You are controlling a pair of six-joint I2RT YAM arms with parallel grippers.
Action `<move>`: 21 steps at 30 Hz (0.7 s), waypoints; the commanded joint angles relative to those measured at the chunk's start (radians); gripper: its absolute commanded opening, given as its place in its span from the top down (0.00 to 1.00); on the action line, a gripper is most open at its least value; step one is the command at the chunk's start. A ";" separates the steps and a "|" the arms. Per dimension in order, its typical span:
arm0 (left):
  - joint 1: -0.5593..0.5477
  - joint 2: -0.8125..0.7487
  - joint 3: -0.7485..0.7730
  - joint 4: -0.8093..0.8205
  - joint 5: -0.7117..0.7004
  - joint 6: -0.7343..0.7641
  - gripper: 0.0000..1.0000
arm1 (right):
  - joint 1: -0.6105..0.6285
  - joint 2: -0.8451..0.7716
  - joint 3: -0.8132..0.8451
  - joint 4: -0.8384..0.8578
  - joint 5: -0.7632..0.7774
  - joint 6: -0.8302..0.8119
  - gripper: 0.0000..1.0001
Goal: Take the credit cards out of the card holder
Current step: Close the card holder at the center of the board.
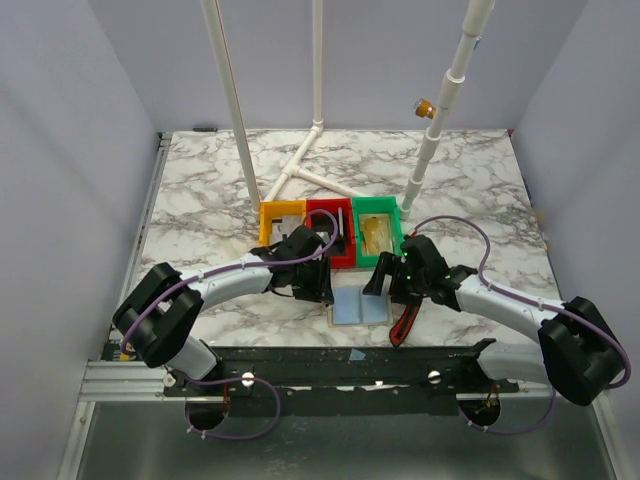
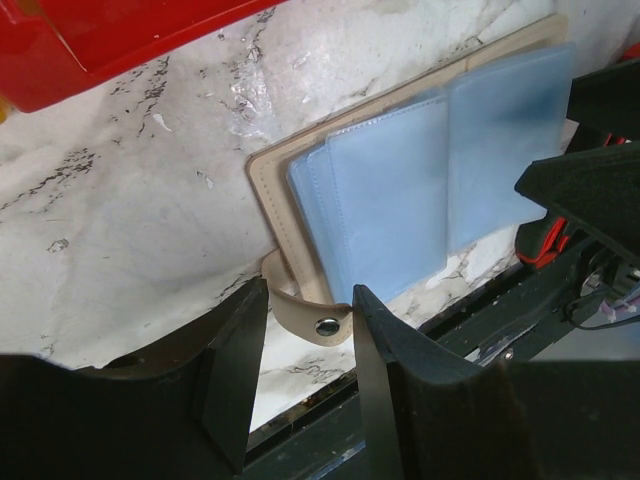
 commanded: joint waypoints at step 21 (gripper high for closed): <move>-0.009 0.055 0.004 0.040 0.007 -0.003 0.88 | -0.005 -0.014 -0.013 0.171 -0.293 0.194 0.18</move>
